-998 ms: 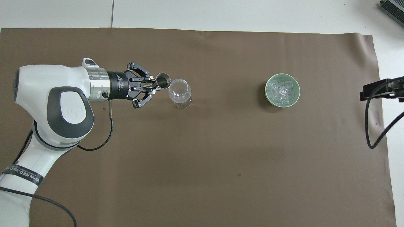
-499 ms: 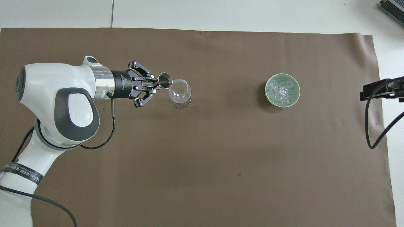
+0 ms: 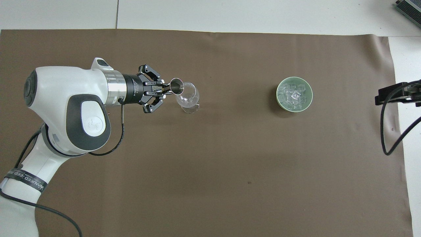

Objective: Pour wine and add ice with both arms
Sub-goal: 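Tilt the silver cup with the left gripper to pour into the glass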

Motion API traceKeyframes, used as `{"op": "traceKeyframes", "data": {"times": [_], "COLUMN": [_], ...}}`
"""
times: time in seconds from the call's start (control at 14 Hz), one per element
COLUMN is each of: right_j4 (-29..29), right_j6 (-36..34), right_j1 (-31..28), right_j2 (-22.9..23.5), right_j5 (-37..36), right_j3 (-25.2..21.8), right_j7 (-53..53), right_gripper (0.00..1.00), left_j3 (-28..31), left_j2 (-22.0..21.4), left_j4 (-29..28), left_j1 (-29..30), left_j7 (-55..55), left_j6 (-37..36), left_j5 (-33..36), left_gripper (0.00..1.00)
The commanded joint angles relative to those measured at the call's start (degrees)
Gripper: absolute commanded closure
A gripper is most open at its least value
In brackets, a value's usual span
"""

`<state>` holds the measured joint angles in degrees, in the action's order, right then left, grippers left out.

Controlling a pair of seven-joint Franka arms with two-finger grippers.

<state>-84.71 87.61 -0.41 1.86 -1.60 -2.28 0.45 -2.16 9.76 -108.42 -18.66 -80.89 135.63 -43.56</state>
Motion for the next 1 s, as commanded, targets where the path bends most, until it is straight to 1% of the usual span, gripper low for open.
{"op": "traceKeyframes", "data": {"times": [0.0,0.5,0.78,0.93], "right_j4": [-1.1,-1.1,-1.1,-1.1], "right_j6": [0.3,0.3,0.3,0.3], "right_j1": [-0.2,-0.2,-0.2,-0.2], "right_j2": [-0.9,-0.9,-0.9,-0.9], "right_j5": [0.7,0.7,0.7,0.7], "right_j3": [-0.1,-0.1,-0.1,-0.1], "right_j7": [-1.3,-1.3,-1.3,-1.3], "right_gripper": [0.0,0.0,0.0,0.0], "left_j3": [1.0,1.1,1.0,1.0], "left_j2": [-0.9,-0.9,-0.9,-0.9], "left_j4": [-0.2,-0.1,0.8,0.8], "left_j1": [-1.7,-2.5,-2.6,-2.6], "left_j7": [-2.1,-3.1,-6.4,-6.5], "left_j6": [1.5,3.3,3.9,4.0], "left_j5": [2.8,6.5,12.1,12.8], "left_gripper": [1.0,1.0,1.0,1.0]}}
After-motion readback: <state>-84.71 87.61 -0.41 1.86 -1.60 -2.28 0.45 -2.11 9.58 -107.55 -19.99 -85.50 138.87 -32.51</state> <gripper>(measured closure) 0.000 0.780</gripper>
